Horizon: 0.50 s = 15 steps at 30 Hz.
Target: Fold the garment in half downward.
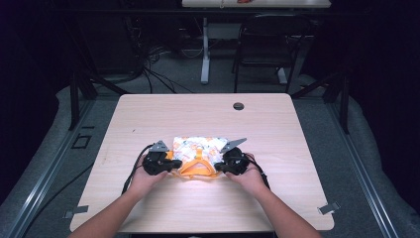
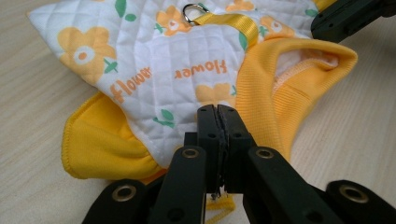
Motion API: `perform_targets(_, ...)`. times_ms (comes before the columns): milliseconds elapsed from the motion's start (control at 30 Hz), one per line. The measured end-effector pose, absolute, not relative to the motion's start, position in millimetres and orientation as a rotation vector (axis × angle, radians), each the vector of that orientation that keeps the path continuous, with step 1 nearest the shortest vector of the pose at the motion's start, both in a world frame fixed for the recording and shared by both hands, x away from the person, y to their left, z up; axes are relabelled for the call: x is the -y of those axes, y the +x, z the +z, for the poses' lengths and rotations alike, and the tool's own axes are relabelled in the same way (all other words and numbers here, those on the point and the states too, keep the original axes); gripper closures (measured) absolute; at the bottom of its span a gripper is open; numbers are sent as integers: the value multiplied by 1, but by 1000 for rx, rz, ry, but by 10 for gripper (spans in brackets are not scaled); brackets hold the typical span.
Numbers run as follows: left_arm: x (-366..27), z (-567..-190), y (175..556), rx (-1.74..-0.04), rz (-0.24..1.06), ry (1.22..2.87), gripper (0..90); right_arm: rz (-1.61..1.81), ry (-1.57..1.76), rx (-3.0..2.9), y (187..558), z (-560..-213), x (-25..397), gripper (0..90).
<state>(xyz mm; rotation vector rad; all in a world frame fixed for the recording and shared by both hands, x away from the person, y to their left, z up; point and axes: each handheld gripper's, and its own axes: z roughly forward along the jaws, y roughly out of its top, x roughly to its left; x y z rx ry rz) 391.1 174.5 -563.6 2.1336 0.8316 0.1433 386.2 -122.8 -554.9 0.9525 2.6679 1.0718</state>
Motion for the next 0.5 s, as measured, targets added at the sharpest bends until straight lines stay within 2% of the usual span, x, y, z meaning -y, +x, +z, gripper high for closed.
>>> perform_targets(500,-196,-541,353,-769,177,2132,866,1129,832,-2656,350,-526,137,867)
